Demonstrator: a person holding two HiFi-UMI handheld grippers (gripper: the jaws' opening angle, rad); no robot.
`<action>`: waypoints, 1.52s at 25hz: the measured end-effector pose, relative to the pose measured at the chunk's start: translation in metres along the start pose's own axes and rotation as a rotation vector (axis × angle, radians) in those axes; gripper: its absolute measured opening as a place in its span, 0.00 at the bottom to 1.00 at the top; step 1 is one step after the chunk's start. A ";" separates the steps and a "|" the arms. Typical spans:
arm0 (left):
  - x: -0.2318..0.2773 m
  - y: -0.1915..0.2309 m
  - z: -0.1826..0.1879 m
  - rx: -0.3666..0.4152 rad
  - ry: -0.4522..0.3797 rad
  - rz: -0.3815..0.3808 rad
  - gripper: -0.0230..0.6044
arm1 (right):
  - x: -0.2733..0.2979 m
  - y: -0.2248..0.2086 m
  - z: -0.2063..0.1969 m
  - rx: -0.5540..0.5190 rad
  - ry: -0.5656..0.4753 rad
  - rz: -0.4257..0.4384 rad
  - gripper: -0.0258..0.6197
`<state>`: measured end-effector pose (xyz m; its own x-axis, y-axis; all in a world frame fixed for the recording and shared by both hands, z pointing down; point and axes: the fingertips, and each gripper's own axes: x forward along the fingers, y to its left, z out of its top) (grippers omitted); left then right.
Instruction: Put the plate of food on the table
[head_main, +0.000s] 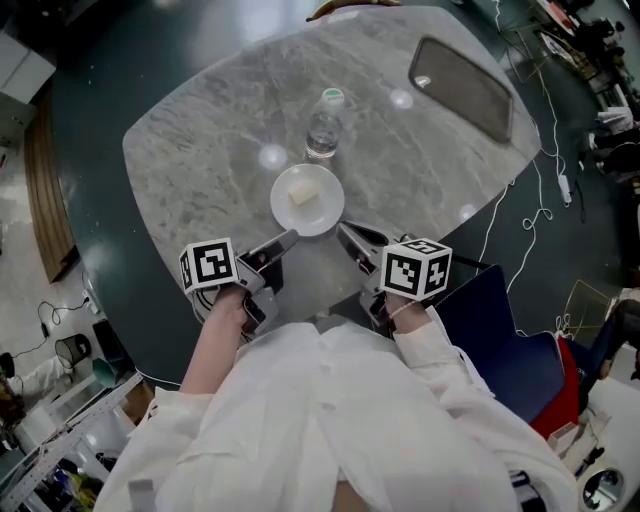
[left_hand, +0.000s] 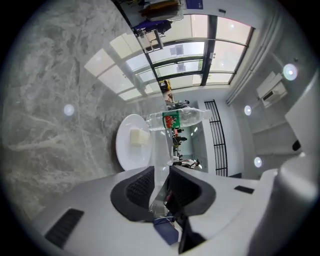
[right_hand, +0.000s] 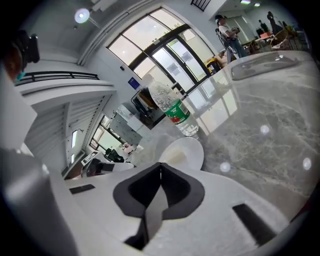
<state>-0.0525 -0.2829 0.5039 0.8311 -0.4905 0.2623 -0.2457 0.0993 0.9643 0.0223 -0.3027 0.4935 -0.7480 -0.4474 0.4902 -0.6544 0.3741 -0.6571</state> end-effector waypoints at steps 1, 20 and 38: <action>-0.002 -0.009 -0.002 0.021 -0.005 -0.023 0.19 | -0.003 0.004 0.000 -0.011 -0.002 0.012 0.04; -0.042 -0.102 -0.034 0.647 -0.108 -0.104 0.08 | -0.066 0.070 0.016 -0.062 -0.154 0.205 0.04; -0.040 -0.092 -0.052 0.736 -0.102 0.025 0.07 | -0.065 0.085 -0.011 -0.159 -0.078 0.242 0.04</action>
<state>-0.0374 -0.2277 0.4064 0.7791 -0.5772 0.2447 -0.5647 -0.4766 0.6737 0.0140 -0.2331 0.4115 -0.8777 -0.3885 0.2806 -0.4717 0.5970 -0.6489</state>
